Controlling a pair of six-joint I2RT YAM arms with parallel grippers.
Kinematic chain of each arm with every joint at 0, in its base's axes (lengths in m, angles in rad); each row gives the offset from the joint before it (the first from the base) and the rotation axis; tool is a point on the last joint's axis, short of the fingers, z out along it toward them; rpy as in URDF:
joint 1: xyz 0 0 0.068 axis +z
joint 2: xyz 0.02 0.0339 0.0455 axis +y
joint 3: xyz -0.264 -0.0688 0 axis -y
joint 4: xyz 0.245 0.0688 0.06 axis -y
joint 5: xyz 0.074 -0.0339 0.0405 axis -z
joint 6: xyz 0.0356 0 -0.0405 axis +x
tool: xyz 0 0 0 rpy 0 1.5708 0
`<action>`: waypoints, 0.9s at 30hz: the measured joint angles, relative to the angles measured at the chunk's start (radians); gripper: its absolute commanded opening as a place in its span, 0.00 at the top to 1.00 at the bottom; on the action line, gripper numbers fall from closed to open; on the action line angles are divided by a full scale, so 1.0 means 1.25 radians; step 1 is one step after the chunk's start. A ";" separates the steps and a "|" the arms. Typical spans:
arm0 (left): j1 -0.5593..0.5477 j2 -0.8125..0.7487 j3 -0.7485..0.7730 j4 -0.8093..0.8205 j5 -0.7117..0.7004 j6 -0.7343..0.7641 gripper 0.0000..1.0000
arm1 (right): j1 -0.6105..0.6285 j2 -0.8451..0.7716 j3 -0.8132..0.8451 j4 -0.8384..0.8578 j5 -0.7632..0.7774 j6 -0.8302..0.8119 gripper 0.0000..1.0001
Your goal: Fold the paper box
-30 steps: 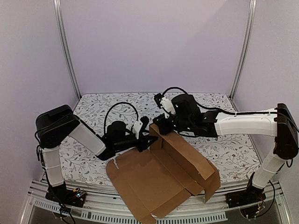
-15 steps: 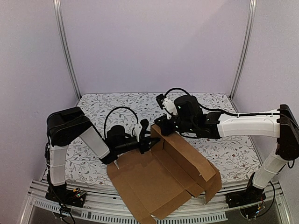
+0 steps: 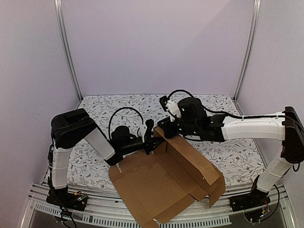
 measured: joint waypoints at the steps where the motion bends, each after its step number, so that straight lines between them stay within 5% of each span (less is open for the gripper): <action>1: 0.000 0.002 0.002 0.001 0.002 -0.002 0.87 | 0.000 0.000 0.000 0.000 0.000 0.000 1.00; 4: 0.000 0.009 0.009 0.004 0.001 0.000 1.00 | 0.000 0.000 -0.002 0.002 0.000 0.002 1.00; 19: -0.007 0.014 0.014 0.007 -0.009 0.038 1.00 | 0.001 -0.007 -0.009 0.006 0.000 0.014 1.00; 27: -0.019 0.007 0.014 -0.005 -0.031 0.073 0.99 | 0.002 -0.033 -0.024 -0.013 0.001 0.029 0.89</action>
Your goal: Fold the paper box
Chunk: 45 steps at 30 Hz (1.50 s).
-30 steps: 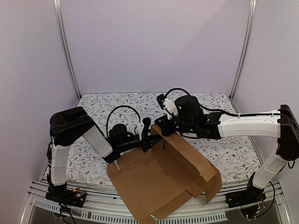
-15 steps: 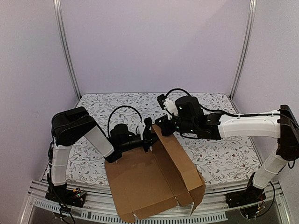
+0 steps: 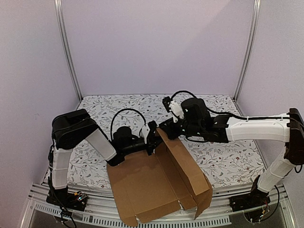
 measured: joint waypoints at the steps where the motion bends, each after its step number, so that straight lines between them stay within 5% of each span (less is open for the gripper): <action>1: -0.001 -0.002 0.000 -0.003 -0.002 0.004 0.98 | 0.000 -0.005 -0.002 -0.003 0.000 0.002 0.89; 6: -0.004 -0.004 0.000 -0.009 -0.014 0.018 0.89 | 0.000 -0.016 -0.016 -0.004 0.002 0.015 1.00; 14: -0.005 -0.004 -0.008 -0.008 -0.035 0.044 0.69 | 0.000 -0.017 -0.035 0.028 0.004 0.033 1.00; 26: -0.005 0.000 -0.034 0.006 -0.050 0.046 0.64 | 0.001 -0.020 -0.038 0.032 0.008 0.034 1.00; 33: -0.005 0.028 -0.014 0.009 -0.048 0.037 0.65 | 0.003 -0.020 -0.038 0.032 0.010 0.036 1.00; 39: -0.005 0.043 -0.008 0.026 -0.040 0.033 1.00 | 0.003 -0.020 -0.038 0.032 0.015 0.037 1.00; 45: -0.008 0.048 -0.004 0.030 -0.035 0.024 1.00 | 0.003 -0.020 -0.039 0.032 0.018 0.042 1.00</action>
